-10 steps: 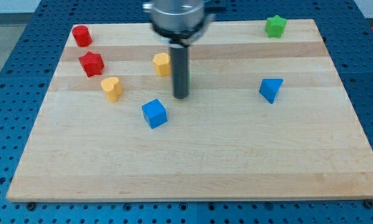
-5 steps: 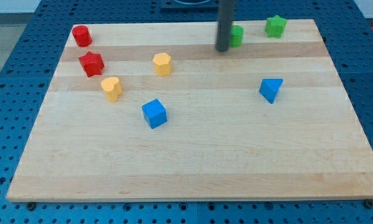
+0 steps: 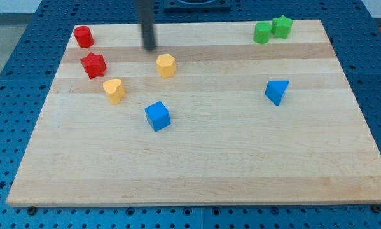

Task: Move the red circle diagonally to the red star

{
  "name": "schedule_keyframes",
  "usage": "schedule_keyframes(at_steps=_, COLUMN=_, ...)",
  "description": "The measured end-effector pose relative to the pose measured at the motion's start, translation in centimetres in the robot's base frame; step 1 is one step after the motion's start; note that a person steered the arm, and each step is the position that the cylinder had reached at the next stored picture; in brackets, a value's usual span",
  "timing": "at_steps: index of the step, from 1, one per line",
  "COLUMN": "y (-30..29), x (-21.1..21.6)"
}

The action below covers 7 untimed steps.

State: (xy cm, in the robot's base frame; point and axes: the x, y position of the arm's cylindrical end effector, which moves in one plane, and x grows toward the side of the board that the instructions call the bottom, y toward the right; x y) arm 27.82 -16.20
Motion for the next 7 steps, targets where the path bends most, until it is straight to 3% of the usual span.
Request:
schedule_keyframes(at_steps=1, y=-11.4, x=0.3)
schedule_keyframes(at_steps=2, y=-14.3, x=-1.8)
schedule_keyframes(at_steps=4, y=-5.8, x=-4.0)
schedule_keyframes(at_steps=5, y=-10.2, x=-4.5)
schedule_keyframes(at_steps=6, y=-3.7, x=-7.7)
schedule_keyframes(at_steps=7, y=9.0, x=-6.6)
